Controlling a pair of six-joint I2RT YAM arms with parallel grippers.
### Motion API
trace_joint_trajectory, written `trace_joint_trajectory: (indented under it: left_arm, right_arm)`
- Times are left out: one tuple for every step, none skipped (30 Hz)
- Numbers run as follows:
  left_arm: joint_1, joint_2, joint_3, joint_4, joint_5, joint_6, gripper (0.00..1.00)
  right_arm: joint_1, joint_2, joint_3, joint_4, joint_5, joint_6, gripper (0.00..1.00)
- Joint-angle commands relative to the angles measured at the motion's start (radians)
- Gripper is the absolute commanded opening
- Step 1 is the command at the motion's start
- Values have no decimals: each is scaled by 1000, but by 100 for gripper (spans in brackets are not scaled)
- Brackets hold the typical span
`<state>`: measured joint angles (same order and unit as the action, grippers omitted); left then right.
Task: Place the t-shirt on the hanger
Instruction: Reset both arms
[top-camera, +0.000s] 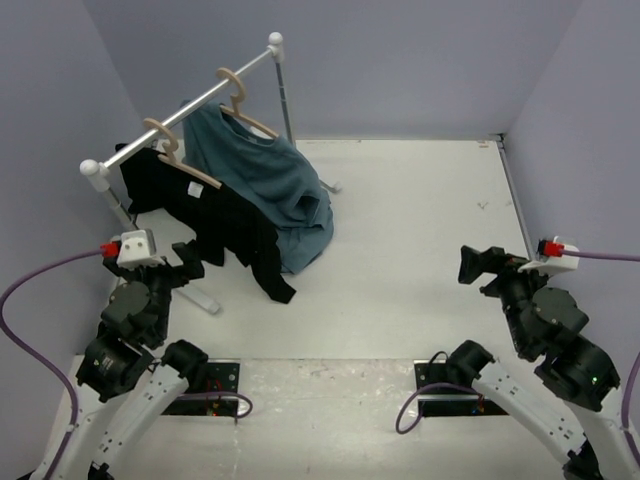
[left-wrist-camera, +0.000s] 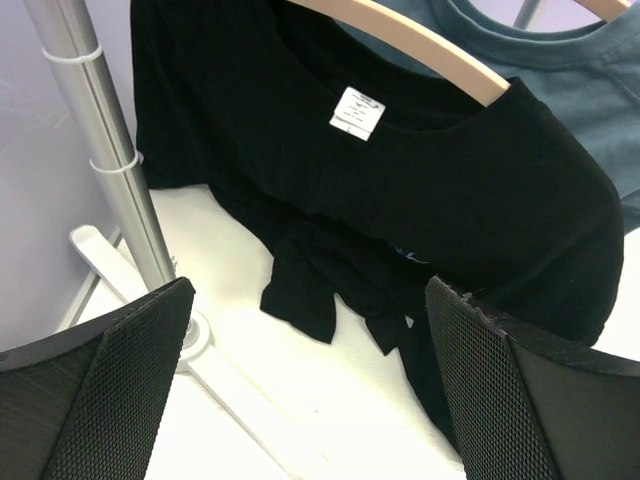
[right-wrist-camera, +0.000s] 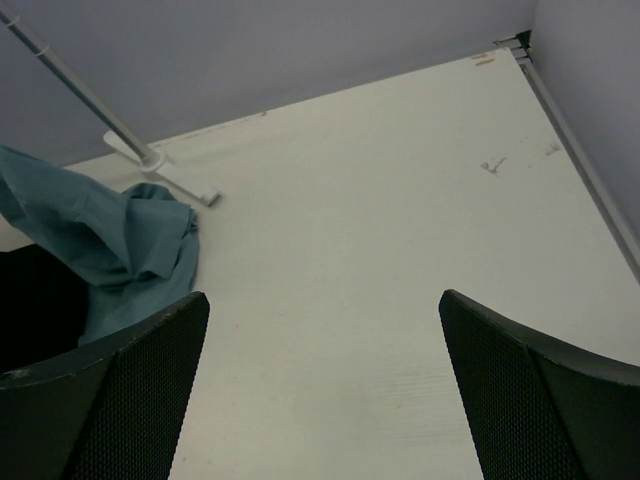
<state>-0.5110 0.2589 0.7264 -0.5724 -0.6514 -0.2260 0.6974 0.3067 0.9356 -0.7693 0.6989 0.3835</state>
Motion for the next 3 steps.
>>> trace_joint_trajectory:
  left_arm:
    - [3,15,-8,49,17,-6,100]
    - [3,20,-8,49,24,-5,100]
    - [3,28,-8,49,27,-4,100]
  right_arm:
    - [0,-1,-5,-42,73,21,99]
    - [0,-1,-6,-44,82,19,99]
    - [1,2,-4,-50,97,22,99]
